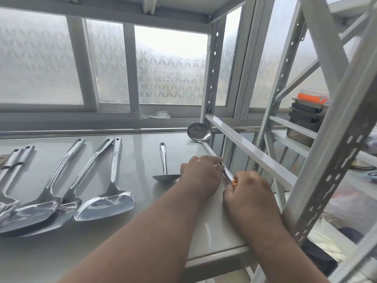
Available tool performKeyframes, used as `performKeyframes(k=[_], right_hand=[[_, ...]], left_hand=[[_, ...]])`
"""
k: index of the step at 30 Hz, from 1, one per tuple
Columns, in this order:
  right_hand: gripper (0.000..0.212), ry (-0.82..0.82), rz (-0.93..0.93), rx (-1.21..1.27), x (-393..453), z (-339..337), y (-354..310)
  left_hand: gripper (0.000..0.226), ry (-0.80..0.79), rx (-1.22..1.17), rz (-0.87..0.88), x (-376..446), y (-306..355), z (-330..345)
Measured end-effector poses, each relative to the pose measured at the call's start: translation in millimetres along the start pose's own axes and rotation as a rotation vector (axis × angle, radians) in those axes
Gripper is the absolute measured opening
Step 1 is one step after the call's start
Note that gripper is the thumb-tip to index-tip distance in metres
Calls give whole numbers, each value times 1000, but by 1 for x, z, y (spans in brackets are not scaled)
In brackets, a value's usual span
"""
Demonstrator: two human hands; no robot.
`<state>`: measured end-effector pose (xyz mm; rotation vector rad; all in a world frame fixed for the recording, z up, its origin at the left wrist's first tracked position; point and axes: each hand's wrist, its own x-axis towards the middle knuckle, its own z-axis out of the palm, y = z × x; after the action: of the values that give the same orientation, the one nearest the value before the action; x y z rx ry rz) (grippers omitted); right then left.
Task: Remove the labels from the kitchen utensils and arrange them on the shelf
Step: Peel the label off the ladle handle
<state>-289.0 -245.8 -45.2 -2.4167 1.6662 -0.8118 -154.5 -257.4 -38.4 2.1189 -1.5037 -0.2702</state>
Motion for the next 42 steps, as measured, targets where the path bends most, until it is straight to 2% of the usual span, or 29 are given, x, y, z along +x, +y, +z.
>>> performKeyframes(k=[25,33,38,42], right_hand=[[24,-29,11,-3,-1,-2,0],[40,-114,65,34,4,-4,-5],[38,-47,-2,56,-4,-6,-4],[42,113,-199,115,-10,-5,-7]], left_hand=[[38,25,-64,-5,-1,0,-1],[36,64,-180,-29,-5,1,-2],[34,130,-350,17,-22,10,-16],[31,197,-242,133,-45,4,-51]])
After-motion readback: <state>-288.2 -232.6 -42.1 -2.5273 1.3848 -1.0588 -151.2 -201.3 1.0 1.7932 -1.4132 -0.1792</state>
